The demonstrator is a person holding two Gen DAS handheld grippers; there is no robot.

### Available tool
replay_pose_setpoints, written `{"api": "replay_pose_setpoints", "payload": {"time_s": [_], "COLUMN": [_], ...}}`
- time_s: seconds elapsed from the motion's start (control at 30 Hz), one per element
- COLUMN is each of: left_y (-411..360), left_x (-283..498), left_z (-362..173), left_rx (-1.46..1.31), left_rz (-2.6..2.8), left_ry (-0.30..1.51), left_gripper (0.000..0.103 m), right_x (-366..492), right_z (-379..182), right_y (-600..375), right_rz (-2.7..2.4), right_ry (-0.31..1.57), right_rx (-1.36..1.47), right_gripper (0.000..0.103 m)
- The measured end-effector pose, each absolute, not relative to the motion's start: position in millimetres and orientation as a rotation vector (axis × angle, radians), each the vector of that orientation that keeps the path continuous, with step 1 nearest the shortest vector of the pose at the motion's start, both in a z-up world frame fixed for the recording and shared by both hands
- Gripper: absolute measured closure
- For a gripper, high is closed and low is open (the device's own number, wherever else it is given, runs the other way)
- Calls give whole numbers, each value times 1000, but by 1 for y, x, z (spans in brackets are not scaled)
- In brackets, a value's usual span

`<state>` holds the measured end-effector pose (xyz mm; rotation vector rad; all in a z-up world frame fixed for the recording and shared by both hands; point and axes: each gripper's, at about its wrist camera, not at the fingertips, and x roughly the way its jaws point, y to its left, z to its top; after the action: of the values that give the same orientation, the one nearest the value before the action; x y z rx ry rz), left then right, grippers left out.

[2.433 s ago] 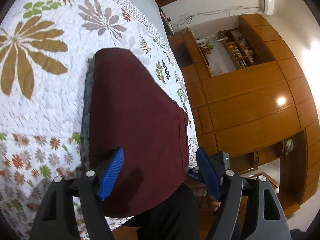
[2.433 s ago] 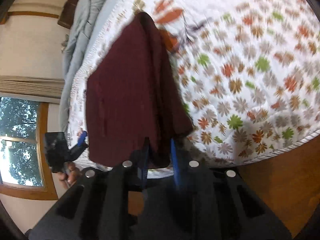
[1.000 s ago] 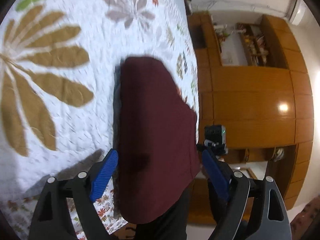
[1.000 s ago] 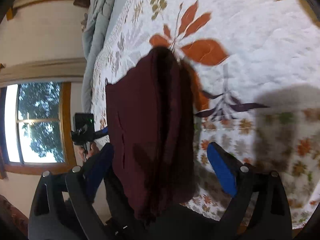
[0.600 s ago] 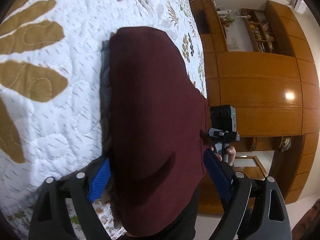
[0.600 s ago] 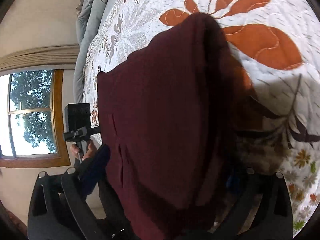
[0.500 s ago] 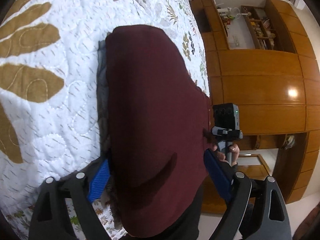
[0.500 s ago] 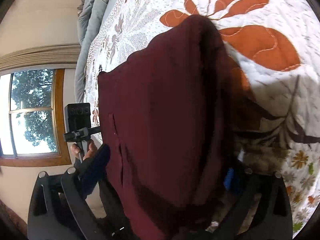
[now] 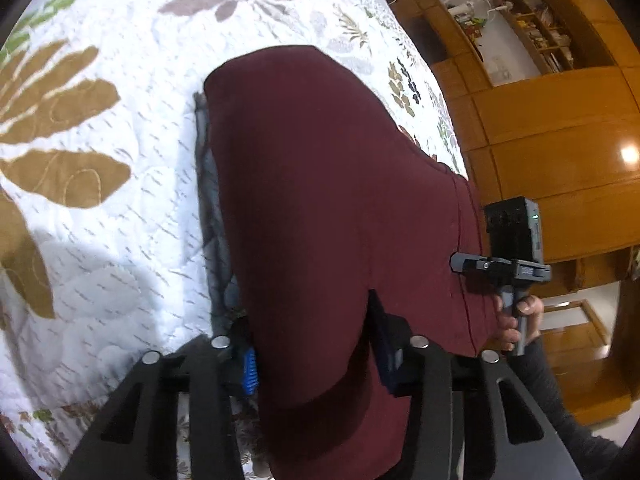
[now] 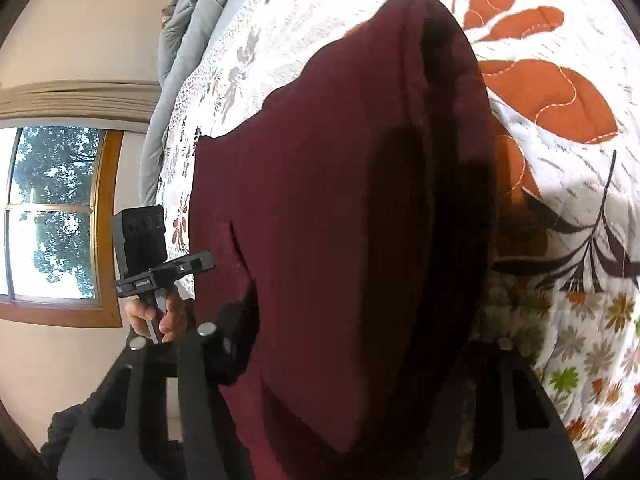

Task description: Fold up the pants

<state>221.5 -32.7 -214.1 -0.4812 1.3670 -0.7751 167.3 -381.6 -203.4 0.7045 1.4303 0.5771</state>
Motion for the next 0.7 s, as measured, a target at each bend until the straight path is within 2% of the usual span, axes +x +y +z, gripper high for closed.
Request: {"api": "replay_pose_setpoints", "payload": {"time_s": [0.17, 0.4, 0.7], "left_y": [-31, -16, 64], "left_x": [216, 218, 253], "left_z": [-194, -177, -151], "left_rx": [-447, -455, -471], "left_rz": [-782, -808, -737], "left_ry": [1327, 1297, 1224], "left_gripper": [67, 68, 68], "right_x": [163, 169, 230], "right_z": [-188, -166, -148], "right_y": [-380, -363, -289], "right_rz": [574, 589, 696], "right_ry": [1394, 1378, 1370], "right_rx": [699, 667, 603], "right_gripper": [56, 60, 63]}}
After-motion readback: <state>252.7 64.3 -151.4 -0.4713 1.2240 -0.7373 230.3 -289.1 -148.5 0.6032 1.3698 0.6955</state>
